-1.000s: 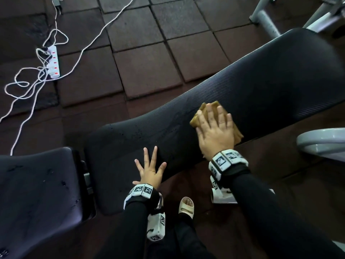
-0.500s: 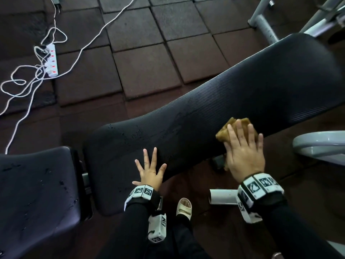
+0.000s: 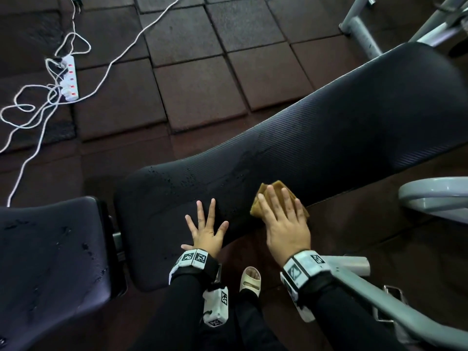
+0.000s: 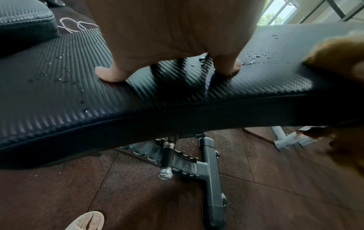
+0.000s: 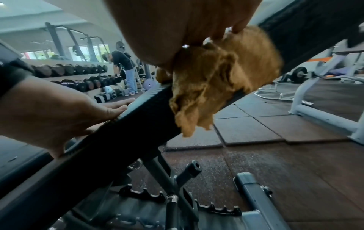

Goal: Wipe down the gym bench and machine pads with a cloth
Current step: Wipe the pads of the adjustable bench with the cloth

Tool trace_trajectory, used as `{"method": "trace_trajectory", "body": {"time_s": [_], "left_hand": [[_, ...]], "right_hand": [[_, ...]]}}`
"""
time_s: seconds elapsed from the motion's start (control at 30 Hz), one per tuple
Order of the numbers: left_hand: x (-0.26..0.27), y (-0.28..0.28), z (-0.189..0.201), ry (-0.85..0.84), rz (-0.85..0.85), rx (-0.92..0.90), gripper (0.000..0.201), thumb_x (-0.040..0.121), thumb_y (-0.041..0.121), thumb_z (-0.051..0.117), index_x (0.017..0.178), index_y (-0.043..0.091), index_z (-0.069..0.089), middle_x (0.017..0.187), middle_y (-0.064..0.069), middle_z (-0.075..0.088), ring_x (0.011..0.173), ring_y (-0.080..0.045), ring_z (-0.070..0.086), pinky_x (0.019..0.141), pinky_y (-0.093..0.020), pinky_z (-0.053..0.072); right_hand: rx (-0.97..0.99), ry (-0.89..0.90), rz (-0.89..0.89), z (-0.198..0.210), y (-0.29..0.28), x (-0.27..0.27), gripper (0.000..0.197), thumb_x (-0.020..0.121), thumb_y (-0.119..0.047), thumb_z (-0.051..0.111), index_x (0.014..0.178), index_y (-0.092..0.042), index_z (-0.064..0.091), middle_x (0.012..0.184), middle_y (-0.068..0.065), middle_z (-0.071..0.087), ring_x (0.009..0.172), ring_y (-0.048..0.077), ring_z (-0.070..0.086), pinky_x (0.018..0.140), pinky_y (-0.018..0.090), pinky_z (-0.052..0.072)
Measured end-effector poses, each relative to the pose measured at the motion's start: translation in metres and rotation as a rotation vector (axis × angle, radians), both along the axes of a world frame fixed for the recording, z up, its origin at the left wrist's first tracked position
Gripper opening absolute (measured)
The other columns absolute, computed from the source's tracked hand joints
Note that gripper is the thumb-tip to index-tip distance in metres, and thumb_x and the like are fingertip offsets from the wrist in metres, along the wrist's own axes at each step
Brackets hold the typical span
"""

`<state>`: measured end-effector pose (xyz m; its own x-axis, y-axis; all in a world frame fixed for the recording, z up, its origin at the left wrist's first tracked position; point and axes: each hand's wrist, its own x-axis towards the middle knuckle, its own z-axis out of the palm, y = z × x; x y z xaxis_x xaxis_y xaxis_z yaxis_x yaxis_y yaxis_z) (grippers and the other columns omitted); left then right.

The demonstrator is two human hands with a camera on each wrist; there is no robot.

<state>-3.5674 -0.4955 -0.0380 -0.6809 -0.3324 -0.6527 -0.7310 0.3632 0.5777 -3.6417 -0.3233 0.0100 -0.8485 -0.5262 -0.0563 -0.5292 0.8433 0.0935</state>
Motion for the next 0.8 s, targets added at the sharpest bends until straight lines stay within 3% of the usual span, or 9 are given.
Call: {"method": "trace_trajectory", "body": {"time_s": [0.1, 0.23, 0.37, 0.53, 0.67, 0.8], "left_hand": [[0.001, -0.003, 0.001, -0.005, -0.016, 0.032, 0.068, 0.092, 0.053, 0.046, 0.131, 0.068, -0.008, 0.142, 0.037, -0.030, 0.140, -0.019, -0.031, 0.096, -0.081, 0.000], [-0.001, -0.003, 0.001, -0.021, -0.020, 0.053, 0.069, 0.093, 0.052, 0.046, 0.131, 0.067, -0.009, 0.141, 0.036, -0.032, 0.139, -0.019, -0.032, 0.097, -0.081, 0.000], [0.000, -0.002, 0.000, -0.007, -0.005, 0.041, 0.069, 0.092, 0.053, 0.046, 0.128, 0.071, -0.010, 0.138, 0.040, -0.033, 0.139, -0.017, -0.032, 0.097, -0.080, -0.003], [0.002, -0.002, -0.003, 0.004, -0.014, 0.030, 0.069, 0.091, 0.055, 0.045, 0.120, 0.077, -0.014, 0.132, 0.045, -0.037, 0.137, -0.014, -0.035, 0.094, -0.080, -0.005], [0.003, -0.002, -0.008, -0.001, -0.016, 0.011, 0.071, 0.091, 0.056, 0.044, 0.118, 0.078, -0.018, 0.132, 0.044, -0.039, 0.136, -0.013, -0.036, 0.094, -0.080, -0.006], [0.002, -0.002, -0.008, -0.005, -0.027, 0.002, 0.071, 0.091, 0.058, 0.043, 0.117, 0.078, -0.019, 0.131, 0.044, -0.040, 0.135, -0.013, -0.036, 0.094, -0.081, -0.004]], "right_hand": [[-0.011, -0.006, -0.107, 0.006, 0.019, -0.001, 0.059, 0.086, -0.024, 0.044, 0.144, -0.022, 0.037, 0.154, -0.001, 0.019, 0.146, 0.018, -0.006, 0.114, 0.041, 0.006], [-0.069, 0.008, -0.308, 0.031, 0.034, -0.035, 0.057, 0.093, -0.034, 0.032, 0.147, -0.016, 0.028, 0.155, 0.003, 0.012, 0.144, 0.027, 0.005, 0.115, 0.046, 0.009], [-0.064, -0.024, -0.437, 0.054, 0.019, -0.084, 0.058, 0.099, -0.039, 0.031, 0.151, -0.021, 0.011, 0.158, -0.001, -0.001, 0.145, 0.028, -0.004, 0.116, 0.045, -0.003], [-0.069, -0.068, -0.526, 0.069, -0.035, -0.151, 0.061, 0.099, -0.040, 0.026, 0.151, -0.022, 0.001, 0.158, 0.000, -0.011, 0.144, 0.032, -0.011, 0.115, 0.049, -0.007], [-0.002, -0.145, -0.452, 0.061, -0.088, -0.185, 0.057, 0.099, -0.040, 0.020, 0.151, -0.022, 0.003, 0.159, 0.003, -0.010, 0.143, 0.035, -0.014, 0.113, 0.051, -0.011], [0.147, -0.235, -0.143, 0.035, -0.120, -0.161, 0.056, 0.100, -0.040, 0.022, 0.151, -0.028, 0.003, 0.159, 0.001, -0.010, 0.143, 0.033, -0.015, 0.113, 0.049, -0.013]]}}
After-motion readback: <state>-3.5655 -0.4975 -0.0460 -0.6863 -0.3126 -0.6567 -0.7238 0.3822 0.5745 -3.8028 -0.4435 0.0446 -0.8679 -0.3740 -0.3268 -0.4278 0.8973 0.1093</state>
